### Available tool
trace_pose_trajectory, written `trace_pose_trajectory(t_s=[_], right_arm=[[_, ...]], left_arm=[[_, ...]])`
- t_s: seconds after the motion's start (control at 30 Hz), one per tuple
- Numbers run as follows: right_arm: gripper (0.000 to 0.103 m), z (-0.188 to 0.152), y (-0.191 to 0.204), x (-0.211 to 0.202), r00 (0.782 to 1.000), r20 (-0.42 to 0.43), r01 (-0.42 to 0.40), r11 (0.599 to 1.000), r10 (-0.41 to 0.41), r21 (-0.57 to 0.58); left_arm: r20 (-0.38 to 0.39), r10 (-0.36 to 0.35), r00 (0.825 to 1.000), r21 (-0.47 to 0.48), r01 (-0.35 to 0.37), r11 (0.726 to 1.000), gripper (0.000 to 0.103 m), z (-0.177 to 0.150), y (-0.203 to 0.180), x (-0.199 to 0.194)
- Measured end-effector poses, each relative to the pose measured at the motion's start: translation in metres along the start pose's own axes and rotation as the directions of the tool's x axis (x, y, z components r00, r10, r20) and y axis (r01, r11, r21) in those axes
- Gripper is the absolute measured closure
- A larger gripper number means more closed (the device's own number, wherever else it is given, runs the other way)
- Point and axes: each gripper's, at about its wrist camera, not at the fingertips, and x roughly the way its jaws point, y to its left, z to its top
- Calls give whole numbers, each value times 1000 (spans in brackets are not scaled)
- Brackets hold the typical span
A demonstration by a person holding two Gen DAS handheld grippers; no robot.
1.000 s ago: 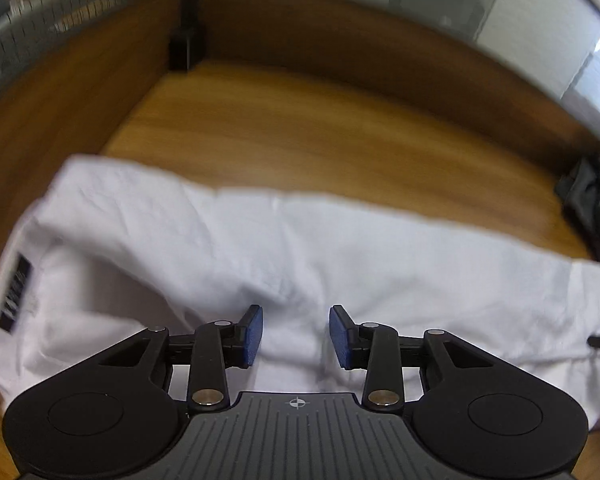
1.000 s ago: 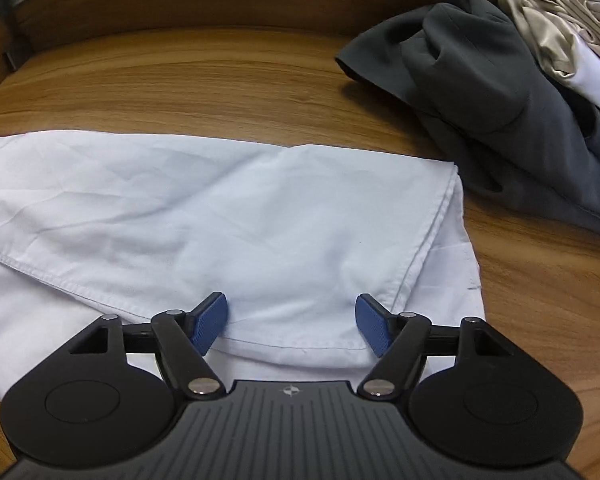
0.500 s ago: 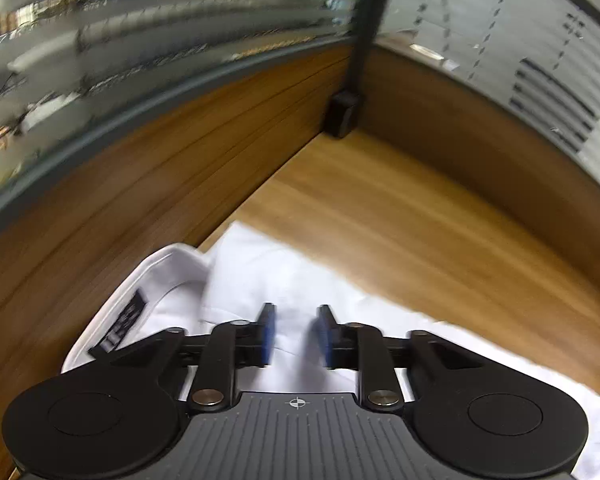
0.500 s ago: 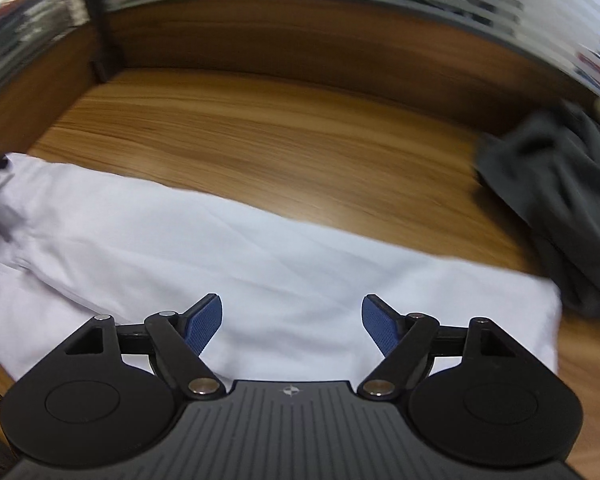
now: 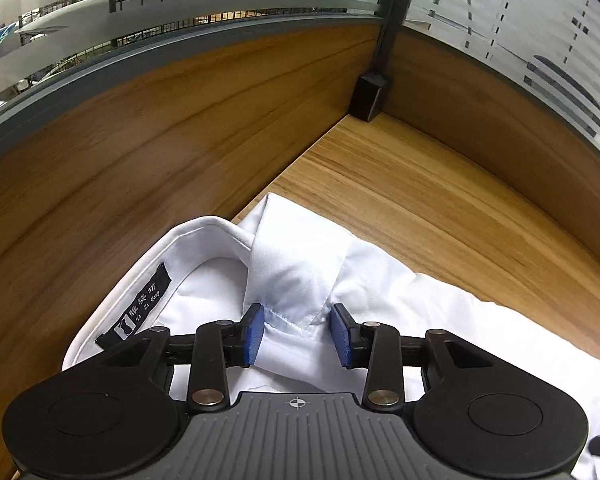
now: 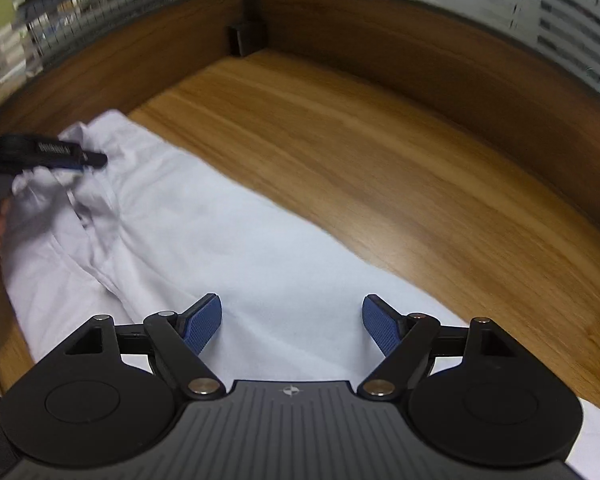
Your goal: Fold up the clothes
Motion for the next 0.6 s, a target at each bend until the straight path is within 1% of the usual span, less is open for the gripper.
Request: trace_pose_trajectory(t_s=[0.07,0.1,0.17,0.2,0.27,0.3,0.37,0.43,0.5,0.53,0.6], right_arm=[[20,-11,-4,13,999,-42,15,1000,-16,-3],[18,-17,-5,14,999,-43,22,1000,-22,-10],[18,-24,-8,12,998,-46,29,999,-30,-18],[19,-23,-9,10,998,-58,29,999,-30,-17],[22,-20,-9,1,998,-48,33,999,-33,-18],[22,-15,-7,-3,999,-27,24,999,-25,-27],[22,-4,-2,-11,1000,22,2,999,-1,-52],[22,7,4,-18,997,70,-19,997,25,-77],[23,20,13,-17,992,100,-68,990,81,-122],[25,28,18,-14,988,109,-97,984,113,-148],[40,43,33,-4,979,102,-150,964,176,-218]], left_arm=[[1,3,1000,0,-3,1000,58,1,1,2],[2,7,1000,7,-7,1000,55,1,0,2],[1,15,1000,14,-15,1000,51,2,0,1],[-1,24,1000,9,-24,1000,47,3,1,0],[8,25,1000,5,-25,1000,49,5,0,-7],[28,24,999,20,-25,999,50,7,-3,-13],[68,15,998,49,-19,999,52,9,-9,-27],[98,-27,995,83,19,996,52,14,-16,-33],[116,-65,991,118,52,992,53,19,-22,-35],[118,-71,990,138,55,989,55,22,-25,-33],[135,-54,989,164,32,986,58,26,-31,-31]])
